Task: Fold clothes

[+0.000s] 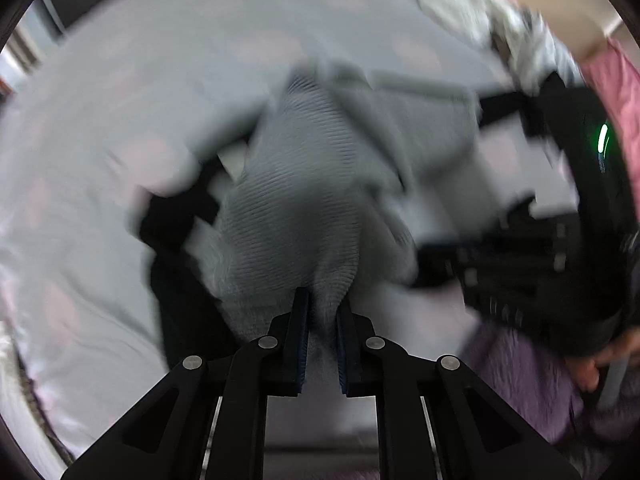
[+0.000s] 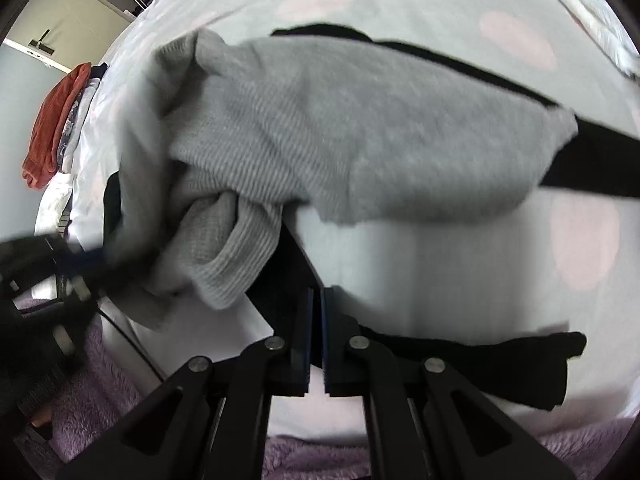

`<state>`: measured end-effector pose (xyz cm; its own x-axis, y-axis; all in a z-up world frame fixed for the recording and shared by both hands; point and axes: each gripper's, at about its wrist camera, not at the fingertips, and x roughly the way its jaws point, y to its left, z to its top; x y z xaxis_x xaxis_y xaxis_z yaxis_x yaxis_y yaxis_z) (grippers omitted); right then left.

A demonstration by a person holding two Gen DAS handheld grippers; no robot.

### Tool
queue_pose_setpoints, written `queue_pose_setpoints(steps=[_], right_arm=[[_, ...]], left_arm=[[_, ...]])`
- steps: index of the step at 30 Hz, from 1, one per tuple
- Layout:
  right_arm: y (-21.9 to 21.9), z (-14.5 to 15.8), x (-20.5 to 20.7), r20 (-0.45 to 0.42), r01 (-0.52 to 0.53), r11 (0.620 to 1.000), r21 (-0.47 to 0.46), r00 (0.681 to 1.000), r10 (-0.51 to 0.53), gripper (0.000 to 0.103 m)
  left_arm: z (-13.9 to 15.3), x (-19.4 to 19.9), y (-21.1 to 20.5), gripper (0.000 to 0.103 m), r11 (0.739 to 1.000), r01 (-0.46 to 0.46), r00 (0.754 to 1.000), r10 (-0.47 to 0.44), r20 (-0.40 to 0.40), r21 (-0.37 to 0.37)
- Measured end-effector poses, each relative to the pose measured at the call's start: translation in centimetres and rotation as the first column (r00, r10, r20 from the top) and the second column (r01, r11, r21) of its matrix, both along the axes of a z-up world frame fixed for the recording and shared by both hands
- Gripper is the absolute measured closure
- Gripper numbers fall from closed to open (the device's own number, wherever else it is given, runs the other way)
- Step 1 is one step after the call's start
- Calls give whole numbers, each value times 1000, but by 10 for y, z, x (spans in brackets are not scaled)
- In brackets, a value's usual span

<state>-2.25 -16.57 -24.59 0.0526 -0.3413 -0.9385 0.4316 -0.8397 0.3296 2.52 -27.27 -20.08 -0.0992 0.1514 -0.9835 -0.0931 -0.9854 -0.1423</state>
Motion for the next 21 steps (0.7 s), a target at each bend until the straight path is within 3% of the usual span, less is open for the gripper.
queue_pose_setpoints(steps=[2, 6, 10, 12, 14, 21], right_arm=[[3, 0, -1, 12, 10, 1000, -6, 1000, -10, 99], [9, 2, -1, 27, 26, 999, -23, 999, -25, 99], [23, 10, -2, 37, 48, 997, -60, 998, -46, 96], [31, 16, -2, 36, 64, 995, -76, 997, -61, 95], [42, 23, -2, 35, 83, 992, -98, 996, -80, 95], [67, 48, -14, -27, 142, 981, -131, 989, -147, 95]], left_arm=[[-15, 2, 2, 91, 1000, 2, 997, -2, 78, 2], [-16, 0, -6, 91, 998, -49, 994, 44, 102, 48], [-5, 4, -16, 88, 990, -100, 993, 94, 69, 97], [4, 8, -19, 75, 987, -111, 993, 105, 51, 118], [15, 13, -23, 70, 982, -121, 993, 119, 21, 143], [46, 20, -70, 70, 954, -226, 966, 246, -82, 197]])
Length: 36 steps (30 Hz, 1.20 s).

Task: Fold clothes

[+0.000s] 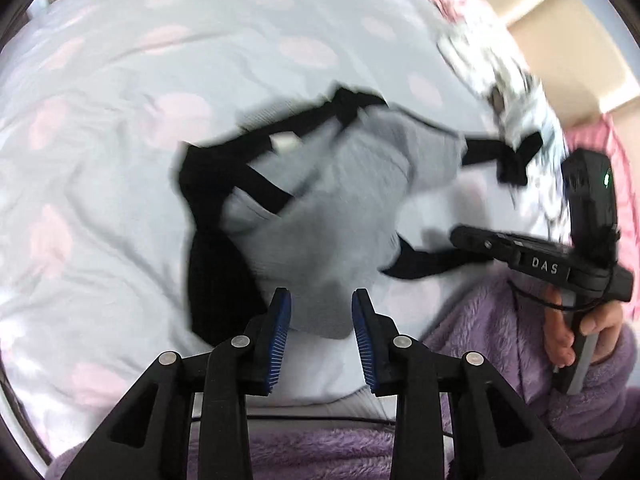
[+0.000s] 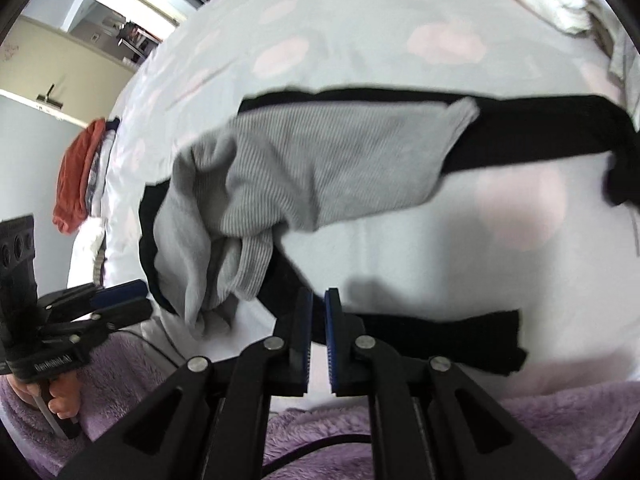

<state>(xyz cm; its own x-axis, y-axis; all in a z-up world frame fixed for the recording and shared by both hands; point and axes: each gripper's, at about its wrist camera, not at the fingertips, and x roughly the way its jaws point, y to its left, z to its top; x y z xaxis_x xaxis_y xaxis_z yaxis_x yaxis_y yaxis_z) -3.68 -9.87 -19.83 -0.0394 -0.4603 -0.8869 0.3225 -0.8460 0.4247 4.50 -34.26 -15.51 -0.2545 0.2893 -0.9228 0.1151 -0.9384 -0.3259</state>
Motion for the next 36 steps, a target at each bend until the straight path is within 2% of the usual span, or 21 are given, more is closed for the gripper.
queue_pose_setpoints(steps=[3, 6, 8, 11, 13, 14, 16, 22, 26, 31, 32, 33, 36], right_arm=[[2, 8, -11, -40, 13, 1000, 9, 999, -12, 95], [-4, 13, -18, -83, 14, 1000, 24, 996, -12, 94], [-9, 11, -29, -116, 11, 999, 39, 993, -7, 86], [-17, 11, -55, -169, 1, 998, 61, 986, 9, 84], [-24, 10, -70, -221, -5, 997, 75, 975, 21, 81], [-28, 11, -78, -249, -8, 997, 81, 968, 28, 78], [-38, 2, -92, -294, -20, 995, 97, 955, 48, 75], [-49, -31, -103, -272, -69, 988, 135, 957, 104, 75], [-54, -33, -100, -303, -113, 981, 156, 940, 156, 66], [-57, -38, -84, -357, -137, 965, 225, 910, 213, 65], [-61, -37, -80, -369, -146, 956, 256, 899, 236, 66], [-64, -37, -77, -380, -149, 948, 282, 890, 253, 67], [-71, -37, -70, -406, -145, 929, 341, 868, 285, 83]], left_arm=[[6, -2, -25, 70, 995, -90, 996, 90, -23, -38], [-1, -5, -48, 70, 987, -149, 989, 149, -9, -62], [-13, -7, -51, 70, 986, -158, 987, 159, 21, -56], [-30, -11, -49, 69, 987, -156, 985, 157, 64, -33], [-35, -15, -50, 65, 987, -157, 984, 158, 78, -20], [-38, -17, -51, 59, 987, -158, 984, 159, 83, -15], [-43, -17, -52, 57, 986, -164, 982, 164, 92, -9], [-54, -22, -54, 57, 983, -185, 975, 184, 125, -6], [-53, -19, -57, 56, 980, -197, 974, 194, 119, 7], [-54, -15, -61, 53, 975, -221, 967, 221, 125, -15], [-56, -13, -64, 55, 971, -239, 961, 239, 136, -21], [-58, -12, -67, 64, 966, -256, 955, 257, 147, -27], [-59, -7, -77, 76, 954, -300, 942, 299, 150, -19]])
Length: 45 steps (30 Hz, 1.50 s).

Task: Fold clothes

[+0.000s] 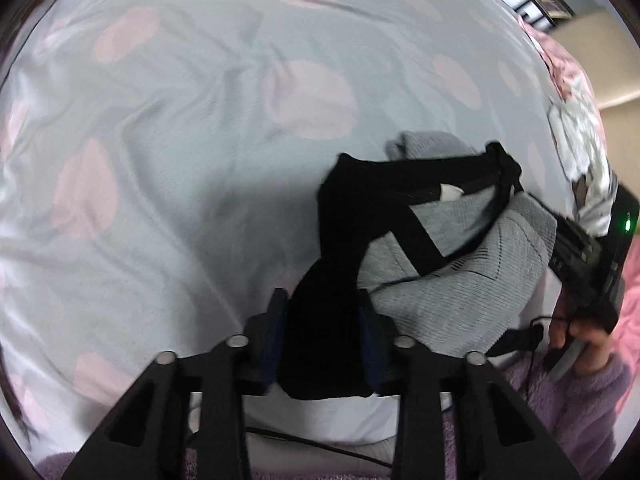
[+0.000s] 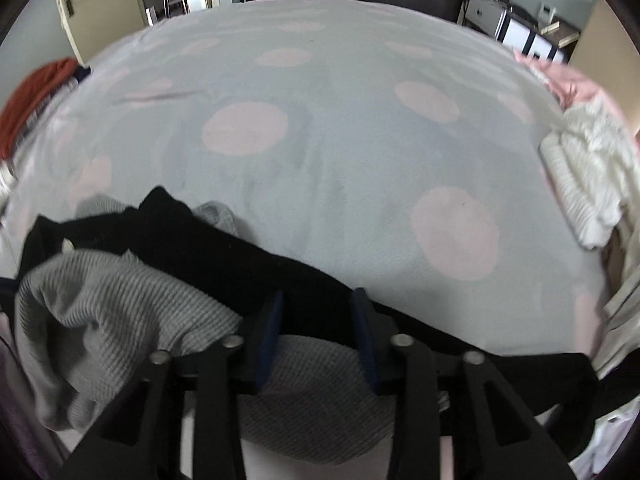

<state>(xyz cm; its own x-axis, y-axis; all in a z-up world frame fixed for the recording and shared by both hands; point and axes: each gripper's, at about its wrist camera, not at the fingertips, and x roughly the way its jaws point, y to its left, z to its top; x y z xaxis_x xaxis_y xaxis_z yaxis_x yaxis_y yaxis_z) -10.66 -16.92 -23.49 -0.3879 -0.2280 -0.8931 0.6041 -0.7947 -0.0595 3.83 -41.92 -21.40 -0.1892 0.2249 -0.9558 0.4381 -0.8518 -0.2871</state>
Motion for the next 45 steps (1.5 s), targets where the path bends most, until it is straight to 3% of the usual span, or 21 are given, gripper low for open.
queue_pose_setpoints(steps=[2, 5, 10, 15, 22, 24, 26, 29, 33, 35, 37, 41, 45], right_arm=[[1, 3, 2, -21, 14, 1000, 12, 1000, -14, 94], [7, 9, 4, -53, 66, 998, 9, 996, -65, 101], [21, 32, 6, -127, 171, 982, -78, 976, -180, 101], [36, 64, 25, -206, 222, 964, -148, 946, -249, 101], [49, 111, 49, -291, 227, 956, -186, 916, -274, 102], [52, 124, 57, -313, 227, 954, -195, 908, -280, 103], [55, 145, 69, -400, 236, 953, -189, 868, -294, 103], [58, 168, 77, -412, 215, 958, -192, 868, -277, 103], [62, 168, 74, -334, 162, 967, -195, 916, -220, 103], [62, 157, 75, -336, 136, 976, -169, 923, -187, 103], [65, 143, 71, -284, 132, 974, -183, 942, -181, 100], [72, 119, 55, -196, 167, 965, -205, 959, -207, 100], [67, 89, 38, -99, 183, 965, -188, 974, -204, 100]], left_arm=[[2, 3, -3, 82, 1000, -14, 1000, 14, -9, -3], [7, 4, -3, 90, 999, -18, 1000, 16, -24, -48], [21, 7, 1, 95, 989, -5, 998, -4, -60, -147], [45, 13, -8, 98, 972, -32, 989, -2, -146, -233], [113, 17, 3, 100, 924, -68, 946, -60, -318, -376], [131, 13, 3, 100, 914, -79, 932, -74, -355, -397], [145, 6, 4, 100, 907, -84, 920, -88, -381, -412], [158, 6, 5, 100, 916, -31, 917, -134, -376, -401], [159, 14, 14, 98, 933, 34, 919, -170, -355, -358], [149, 17, 19, 98, 929, 44, 922, -180, -343, -369], [138, 19, 25, 98, 921, 50, 925, -188, -330, -387], [113, 17, 30, 78, 935, 85, 930, -198, -309, -344], [89, 8, 28, 76, 962, 90, 947, -163, -276, -258]])
